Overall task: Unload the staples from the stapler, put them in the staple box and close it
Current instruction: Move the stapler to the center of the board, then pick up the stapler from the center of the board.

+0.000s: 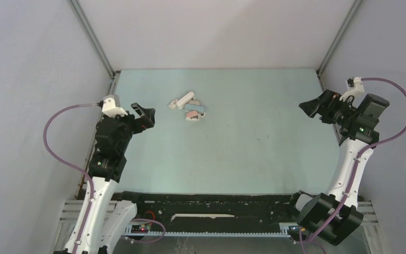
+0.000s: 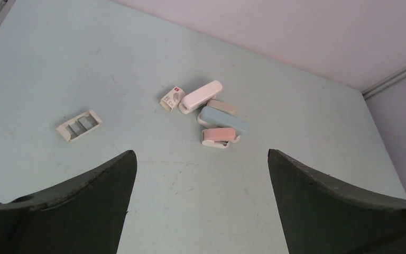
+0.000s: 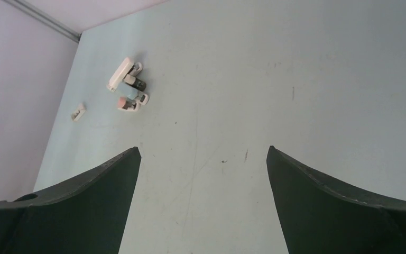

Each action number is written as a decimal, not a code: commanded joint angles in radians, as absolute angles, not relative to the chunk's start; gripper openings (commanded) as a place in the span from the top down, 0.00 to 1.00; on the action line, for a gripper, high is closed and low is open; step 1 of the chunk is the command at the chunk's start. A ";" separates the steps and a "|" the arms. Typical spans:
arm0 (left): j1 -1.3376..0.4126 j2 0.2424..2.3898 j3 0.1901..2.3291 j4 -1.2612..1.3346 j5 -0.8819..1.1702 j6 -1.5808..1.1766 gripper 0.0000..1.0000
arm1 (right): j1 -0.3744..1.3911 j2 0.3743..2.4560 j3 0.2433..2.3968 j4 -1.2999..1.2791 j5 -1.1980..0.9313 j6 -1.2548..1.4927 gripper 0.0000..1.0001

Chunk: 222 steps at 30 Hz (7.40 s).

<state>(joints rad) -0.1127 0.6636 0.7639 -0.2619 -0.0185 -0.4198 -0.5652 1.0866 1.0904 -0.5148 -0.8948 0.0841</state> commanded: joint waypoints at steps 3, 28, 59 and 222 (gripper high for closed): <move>-0.096 0.673 0.782 -0.178 0.028 -0.471 0.00 | -0.577 1.078 1.143 -0.514 -0.854 0.098 0.01; -0.130 1.102 0.790 -0.084 0.340 -0.585 0.03 | -0.136 1.167 1.197 -1.084 -1.070 -0.895 0.00; -0.259 1.856 1.456 -0.469 0.575 0.509 0.34 | -0.110 1.245 1.221 -1.116 -1.058 -0.892 0.00; -0.334 0.713 0.447 -0.067 0.052 -0.252 0.04 | 0.617 2.219 2.018 -1.088 -0.423 -1.058 0.12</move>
<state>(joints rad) -0.3435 0.7574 0.4747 -0.0551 0.0959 -0.2546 0.5945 2.1902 1.9732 -1.1557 -0.4759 -1.0962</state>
